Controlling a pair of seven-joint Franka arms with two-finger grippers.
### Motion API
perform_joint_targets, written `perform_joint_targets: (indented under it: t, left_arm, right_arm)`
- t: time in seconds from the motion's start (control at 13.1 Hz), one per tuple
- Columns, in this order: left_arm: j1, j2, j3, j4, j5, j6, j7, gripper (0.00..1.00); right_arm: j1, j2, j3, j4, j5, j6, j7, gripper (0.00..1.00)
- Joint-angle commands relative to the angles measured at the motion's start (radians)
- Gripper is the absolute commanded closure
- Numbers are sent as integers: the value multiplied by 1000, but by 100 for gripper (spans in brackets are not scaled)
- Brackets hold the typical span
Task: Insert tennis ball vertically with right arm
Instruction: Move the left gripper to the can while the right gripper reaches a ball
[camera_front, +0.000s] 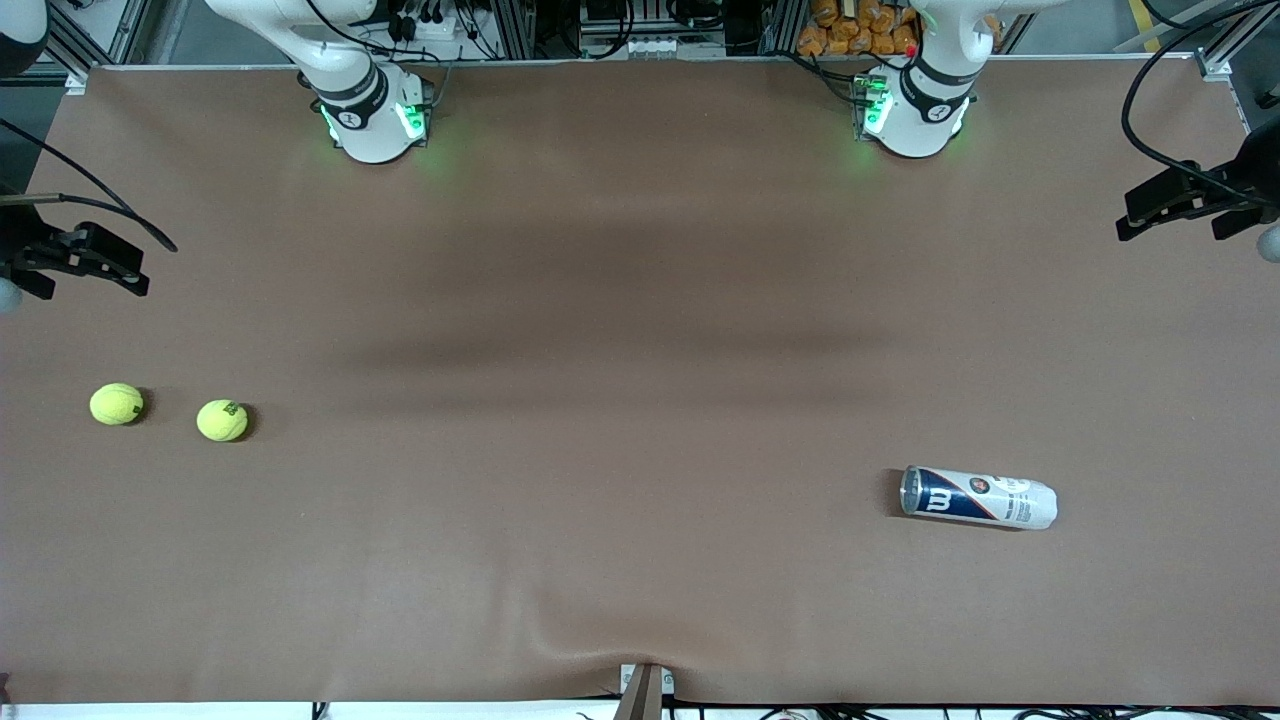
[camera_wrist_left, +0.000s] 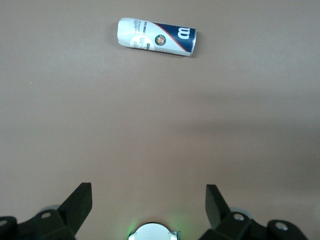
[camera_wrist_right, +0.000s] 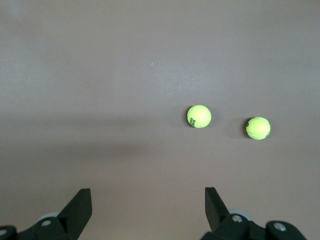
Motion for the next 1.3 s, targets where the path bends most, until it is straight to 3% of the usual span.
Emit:
perform_joint_targets:
  t: [0.0, 0.31, 0.69, 1.22]
  left_arm:
    - [-15, 42, -3, 8, -2, -9, 21, 0]
    - [-56, 134, -7, 8, 116, 2, 197, 0]
    - [-156, 267, -13, 5, 278, 123, 429, 0]
    - [-243, 514, -15, -9, 562, 298, 661, 0]
  right_arm:
    - [9, 0, -8, 4, -13, 2, -6, 0]
    - [-2, 14, -31, -10, -16, 5, -75, 0]
    - [-9, 23, -54, -54, -11, 51, -76, 0]
    - [-14, 73, -103, -275, -11, 399, -139, 0]
